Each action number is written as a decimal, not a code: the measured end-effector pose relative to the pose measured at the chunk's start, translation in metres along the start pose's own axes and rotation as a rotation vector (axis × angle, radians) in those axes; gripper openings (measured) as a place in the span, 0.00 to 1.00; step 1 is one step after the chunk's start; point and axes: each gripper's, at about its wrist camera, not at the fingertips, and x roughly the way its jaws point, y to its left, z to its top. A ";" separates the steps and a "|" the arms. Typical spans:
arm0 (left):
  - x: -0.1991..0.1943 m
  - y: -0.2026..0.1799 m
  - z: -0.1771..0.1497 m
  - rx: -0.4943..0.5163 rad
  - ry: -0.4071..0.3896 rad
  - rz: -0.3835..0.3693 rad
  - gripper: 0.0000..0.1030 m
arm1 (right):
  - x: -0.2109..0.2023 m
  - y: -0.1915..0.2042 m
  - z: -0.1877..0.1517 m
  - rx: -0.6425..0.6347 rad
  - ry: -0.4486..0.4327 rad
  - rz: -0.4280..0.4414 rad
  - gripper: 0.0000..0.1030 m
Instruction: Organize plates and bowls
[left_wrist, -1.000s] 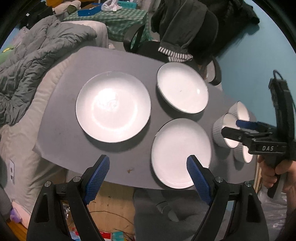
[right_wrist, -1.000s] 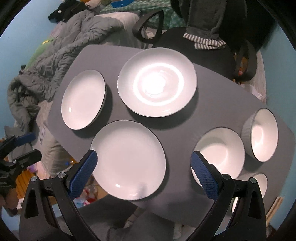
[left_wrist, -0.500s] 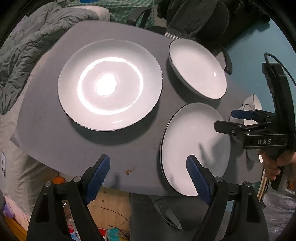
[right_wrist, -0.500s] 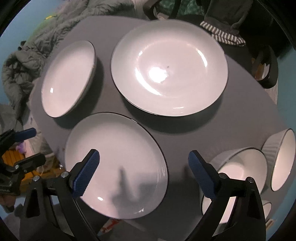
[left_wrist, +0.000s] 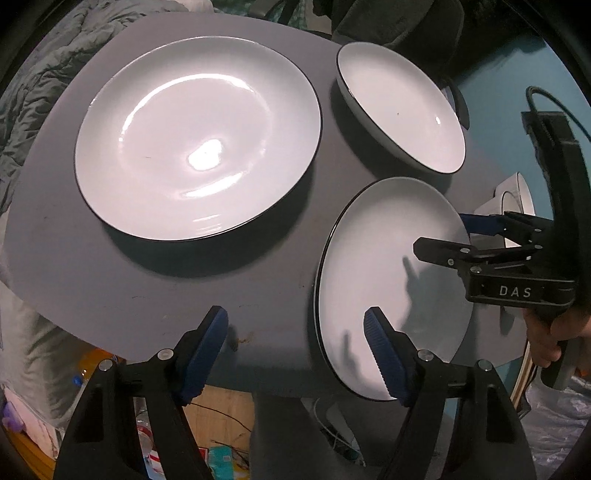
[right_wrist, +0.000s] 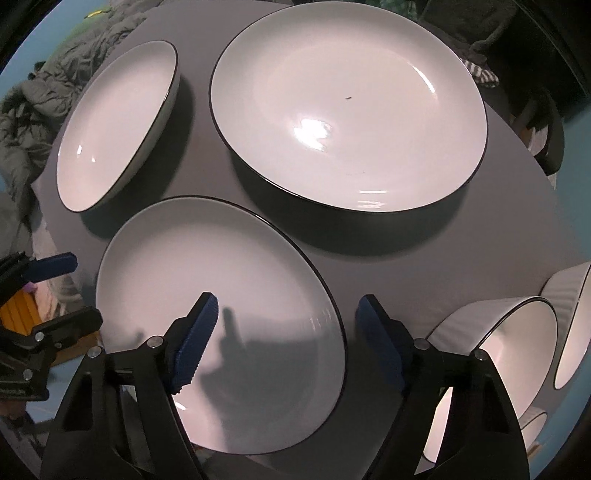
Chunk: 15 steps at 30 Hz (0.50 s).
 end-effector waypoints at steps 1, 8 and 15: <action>0.003 0.000 0.000 0.003 0.002 0.000 0.76 | 0.000 -0.001 -0.001 0.000 0.000 -0.005 0.76; 0.008 0.002 0.006 0.014 0.023 -0.007 0.70 | -0.001 -0.012 -0.009 0.042 0.012 -0.002 0.52; 0.016 0.005 0.014 0.029 0.037 -0.014 0.61 | -0.002 -0.047 -0.020 0.207 0.017 0.111 0.34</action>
